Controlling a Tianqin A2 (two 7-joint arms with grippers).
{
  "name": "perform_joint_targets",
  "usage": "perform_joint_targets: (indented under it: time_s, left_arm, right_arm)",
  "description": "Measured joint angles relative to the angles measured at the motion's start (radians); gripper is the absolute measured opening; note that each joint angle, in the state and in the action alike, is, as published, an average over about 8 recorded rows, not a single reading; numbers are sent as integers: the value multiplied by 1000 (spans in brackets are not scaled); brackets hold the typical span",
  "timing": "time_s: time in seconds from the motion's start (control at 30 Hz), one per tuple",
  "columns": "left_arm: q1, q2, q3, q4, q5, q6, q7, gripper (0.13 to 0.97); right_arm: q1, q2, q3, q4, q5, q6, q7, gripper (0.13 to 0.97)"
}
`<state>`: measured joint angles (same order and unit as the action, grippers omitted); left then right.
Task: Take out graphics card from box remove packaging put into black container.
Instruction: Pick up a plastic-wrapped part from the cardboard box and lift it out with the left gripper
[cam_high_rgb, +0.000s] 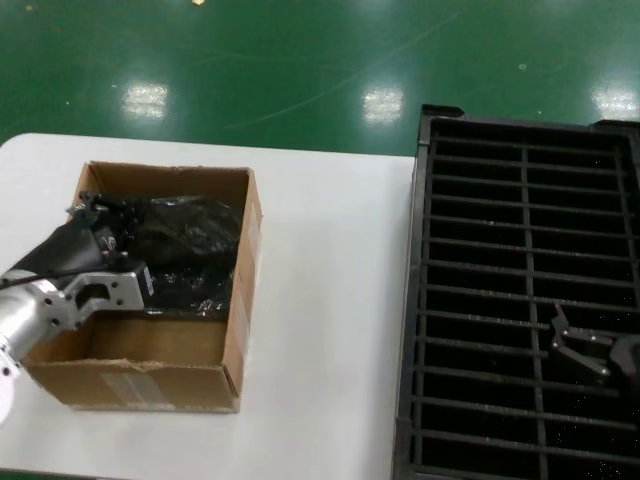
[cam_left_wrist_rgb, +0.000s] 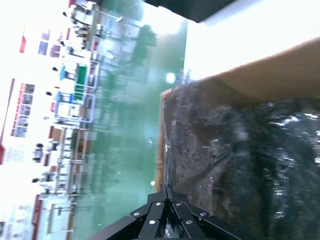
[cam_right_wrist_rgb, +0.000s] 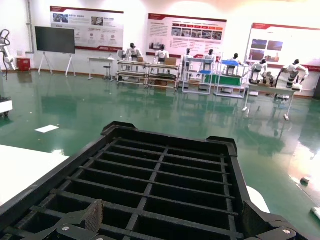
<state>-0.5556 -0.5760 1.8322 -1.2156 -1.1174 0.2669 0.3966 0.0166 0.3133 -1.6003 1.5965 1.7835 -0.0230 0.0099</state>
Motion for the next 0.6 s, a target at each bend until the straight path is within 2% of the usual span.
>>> perform_joint_targets:
  time_s: [0.2,0.33,0.47,0.6]
  left_arm:
    - [86,-4,-125,-178,93,45,-77,141]
    - [153,-5,-205,-309,132,76,-122,140]
    - [234,-11,-270,-440,141,99,-156,140]
    - [317,-26,-303,-547,109,101,-170,140]
  right_arm:
    - [0,0,0,0,0,0,0,966]
    - [0,0,0,0,0,0,0,966]
    - [0,0,0,0,0,0,0,966]
    - [0,0,0,0,0,0,0,966]
